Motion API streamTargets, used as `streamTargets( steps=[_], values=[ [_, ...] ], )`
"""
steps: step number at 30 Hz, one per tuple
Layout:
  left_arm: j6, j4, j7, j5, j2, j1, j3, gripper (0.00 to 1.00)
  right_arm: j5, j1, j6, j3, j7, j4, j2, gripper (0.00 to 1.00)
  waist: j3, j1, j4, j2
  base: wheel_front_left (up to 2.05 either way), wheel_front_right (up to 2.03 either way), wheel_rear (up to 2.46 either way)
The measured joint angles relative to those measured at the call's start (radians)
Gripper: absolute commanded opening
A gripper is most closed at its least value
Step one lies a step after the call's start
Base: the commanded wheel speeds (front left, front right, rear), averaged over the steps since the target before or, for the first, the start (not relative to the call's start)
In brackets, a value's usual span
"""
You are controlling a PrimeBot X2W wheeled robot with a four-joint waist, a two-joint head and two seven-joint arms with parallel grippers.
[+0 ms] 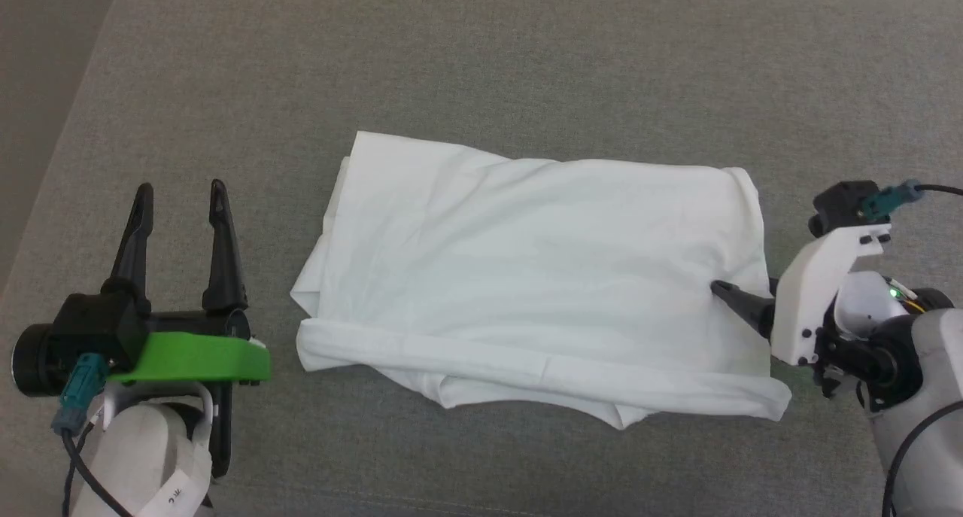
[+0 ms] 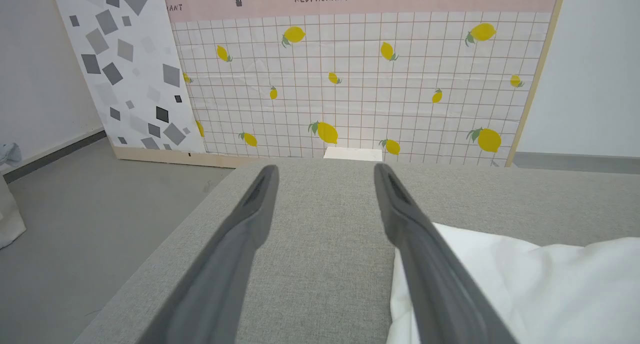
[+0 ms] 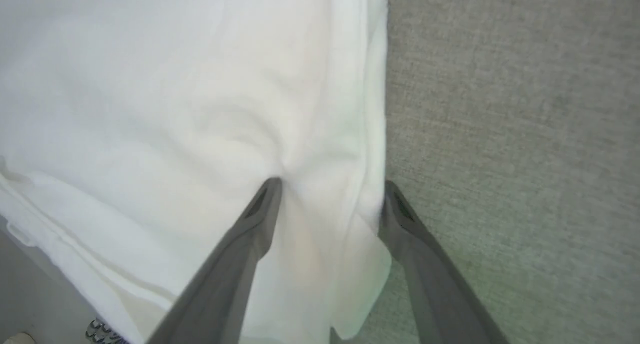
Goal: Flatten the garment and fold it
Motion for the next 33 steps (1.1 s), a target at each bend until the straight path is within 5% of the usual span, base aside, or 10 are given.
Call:
streamTargets(
  steps=[11,12,13,14,25,33],
  values=[
    [-0.090,0.035,0.000,0.063,-0.074,0.003,0.072,1.00,0.053,-0.059,0.000,0.117,-0.050,0.062,0.016,1.00,0.008,0.0000,-0.001,0.0000,0.00,0.00,0.00],
    [-0.097,0.038,0.000,0.069,-0.080,0.003,0.076,1.00,0.053,-0.065,0.000,0.123,-0.050,0.069,0.014,0.84,0.007,0.0000,-0.001,0.0000,0.00,0.00,0.00],
    [-0.101,0.042,0.000,0.073,-0.087,0.003,0.081,1.00,0.053,-0.069,0.000,0.130,-0.052,0.075,0.010,0.08,0.005,0.0000,-0.002,0.0000,0.00,0.00,0.00],
    [-0.106,0.044,0.000,0.075,-0.091,0.003,0.085,1.00,0.053,-0.070,0.000,0.134,-0.059,0.079,0.007,0.00,0.004,0.0000,-0.002,0.0000,0.00,0.00,0.00],
    [-0.150,0.067,0.000,0.113,-0.127,0.015,0.132,1.00,0.080,-0.072,0.000,0.144,-0.102,0.116,-0.025,0.00,-0.026,0.0000,-0.014,0.0000,0.00,0.00,0.00],
    [-0.169,0.078,0.000,0.133,-0.151,0.041,0.148,1.00,0.049,-0.035,0.000,0.036,-0.069,0.123,-0.160,0.00,-0.063,0.0000,-0.032,0.0000,0.00,0.00,0.00]
  ],
)
